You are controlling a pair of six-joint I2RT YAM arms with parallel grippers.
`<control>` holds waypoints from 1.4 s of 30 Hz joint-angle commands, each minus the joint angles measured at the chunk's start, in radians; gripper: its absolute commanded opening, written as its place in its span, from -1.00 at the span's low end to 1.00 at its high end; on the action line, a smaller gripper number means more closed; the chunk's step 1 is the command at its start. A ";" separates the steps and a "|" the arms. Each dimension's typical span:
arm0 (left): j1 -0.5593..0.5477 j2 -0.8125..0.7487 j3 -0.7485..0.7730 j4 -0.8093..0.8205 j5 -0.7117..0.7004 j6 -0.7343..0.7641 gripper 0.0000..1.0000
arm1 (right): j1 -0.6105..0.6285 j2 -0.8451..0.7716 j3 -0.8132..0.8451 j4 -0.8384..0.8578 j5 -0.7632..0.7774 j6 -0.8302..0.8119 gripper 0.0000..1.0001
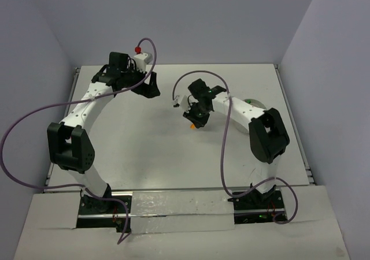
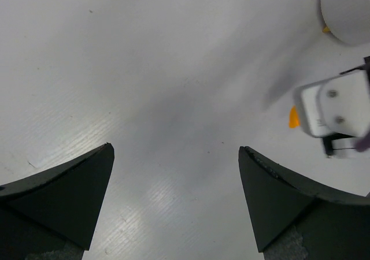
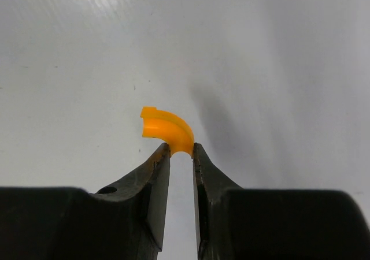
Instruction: Sort the legos into containers by color
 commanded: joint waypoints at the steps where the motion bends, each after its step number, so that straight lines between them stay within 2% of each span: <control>1: 0.005 0.014 0.077 0.009 0.029 -0.020 0.99 | -0.049 -0.142 0.032 -0.050 -0.026 0.068 -0.65; 5: 0.005 0.030 0.095 0.012 0.046 -0.028 0.99 | -0.113 -0.223 0.037 -0.097 -0.024 0.086 -0.65; 11: 0.003 0.067 0.124 0.024 0.067 -0.048 0.98 | -0.293 -0.323 0.028 -0.161 0.013 0.056 -0.65; 23: -0.027 0.117 0.188 0.011 0.032 -0.059 0.96 | -0.544 -0.321 0.022 -0.204 0.106 -0.046 -0.65; 30: -0.032 0.121 0.192 0.005 0.023 -0.060 0.95 | -0.603 -0.256 0.057 -0.204 0.147 -0.063 -0.65; 42: -0.034 0.121 0.185 -0.002 0.008 -0.061 0.96 | -0.616 -0.191 0.074 -0.172 0.201 -0.048 -0.61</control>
